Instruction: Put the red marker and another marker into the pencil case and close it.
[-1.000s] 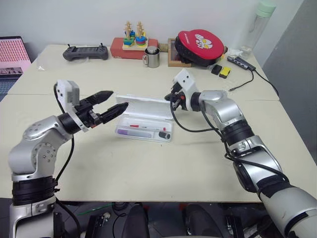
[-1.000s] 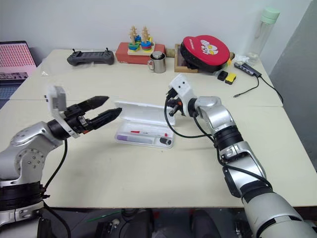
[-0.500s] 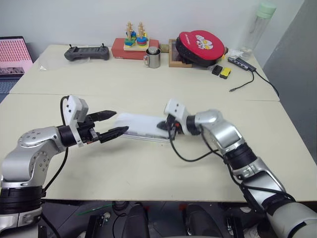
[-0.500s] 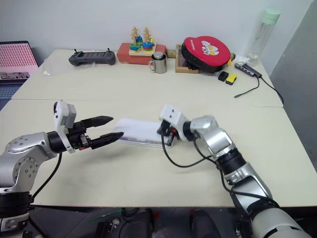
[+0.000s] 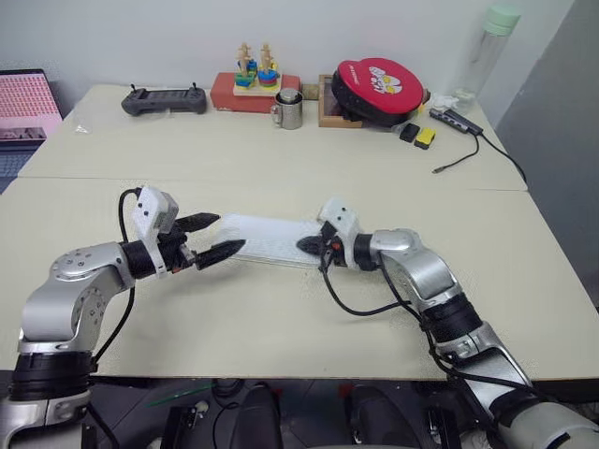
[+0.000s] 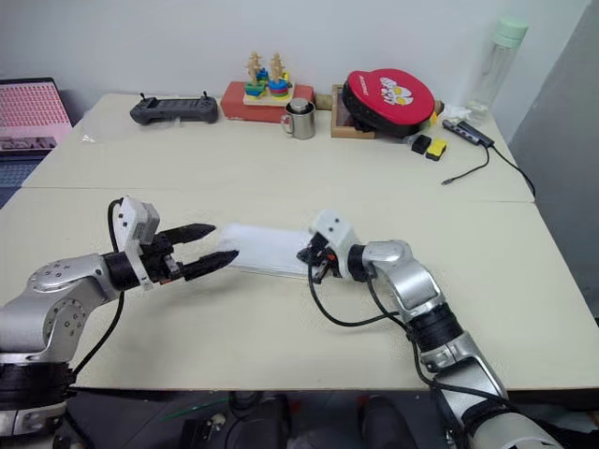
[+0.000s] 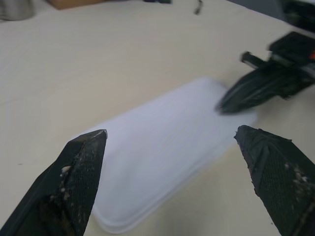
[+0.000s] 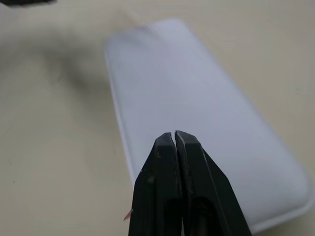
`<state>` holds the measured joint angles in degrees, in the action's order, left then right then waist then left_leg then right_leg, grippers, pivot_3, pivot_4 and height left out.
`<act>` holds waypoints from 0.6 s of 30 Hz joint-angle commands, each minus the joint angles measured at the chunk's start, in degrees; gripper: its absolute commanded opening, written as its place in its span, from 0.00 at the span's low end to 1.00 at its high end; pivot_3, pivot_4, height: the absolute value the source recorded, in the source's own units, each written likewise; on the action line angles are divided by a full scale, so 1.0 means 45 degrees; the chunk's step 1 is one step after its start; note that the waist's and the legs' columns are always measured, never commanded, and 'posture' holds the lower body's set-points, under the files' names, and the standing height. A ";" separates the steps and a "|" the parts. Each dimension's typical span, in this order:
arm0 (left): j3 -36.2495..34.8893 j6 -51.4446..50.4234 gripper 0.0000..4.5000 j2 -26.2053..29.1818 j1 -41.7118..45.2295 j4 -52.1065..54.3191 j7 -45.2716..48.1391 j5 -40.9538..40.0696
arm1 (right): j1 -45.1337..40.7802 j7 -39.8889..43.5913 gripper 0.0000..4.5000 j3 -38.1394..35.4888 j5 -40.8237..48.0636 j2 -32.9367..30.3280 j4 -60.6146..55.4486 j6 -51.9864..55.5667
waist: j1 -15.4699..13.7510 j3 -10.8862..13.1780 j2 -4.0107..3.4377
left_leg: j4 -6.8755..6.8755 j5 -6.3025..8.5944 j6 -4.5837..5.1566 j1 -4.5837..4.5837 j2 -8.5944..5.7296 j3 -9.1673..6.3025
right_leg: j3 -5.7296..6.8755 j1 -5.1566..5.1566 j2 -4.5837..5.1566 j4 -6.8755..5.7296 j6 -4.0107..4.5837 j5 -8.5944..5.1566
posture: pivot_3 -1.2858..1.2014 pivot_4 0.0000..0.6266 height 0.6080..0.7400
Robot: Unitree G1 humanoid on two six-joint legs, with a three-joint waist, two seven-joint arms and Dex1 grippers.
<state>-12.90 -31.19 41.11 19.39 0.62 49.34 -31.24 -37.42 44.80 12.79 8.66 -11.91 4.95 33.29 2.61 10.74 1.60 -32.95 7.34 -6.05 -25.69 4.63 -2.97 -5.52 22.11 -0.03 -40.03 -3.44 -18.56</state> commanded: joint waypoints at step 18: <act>-0.2278 0.2432 1.00 0.0197 -0.0777 -0.3733 -0.2948 0.1907 | 0.4912 -0.2370 1.00 -0.5451 0.2222 -0.2872 -0.4019 0.0876 | 0.0125 -0.0015 0.0023 | -0.0004 0.0000 0.0000 0.0016 -0.0002 0.0011 | -0.0018 -0.0007 0.0004 0.0004 -0.0014 0.0005 | 0.52 0.24 1.00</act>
<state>-22.37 -22.46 40.93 15.39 -16.51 35.24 -23.36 -14.68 34.62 -10.09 17.16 -23.95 -11.02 38.52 3.17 10.68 1.70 -32.97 7.34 -6.05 -25.62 4.62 -2.93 -5.60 22.08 -0.01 -40.01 -3.51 -18.54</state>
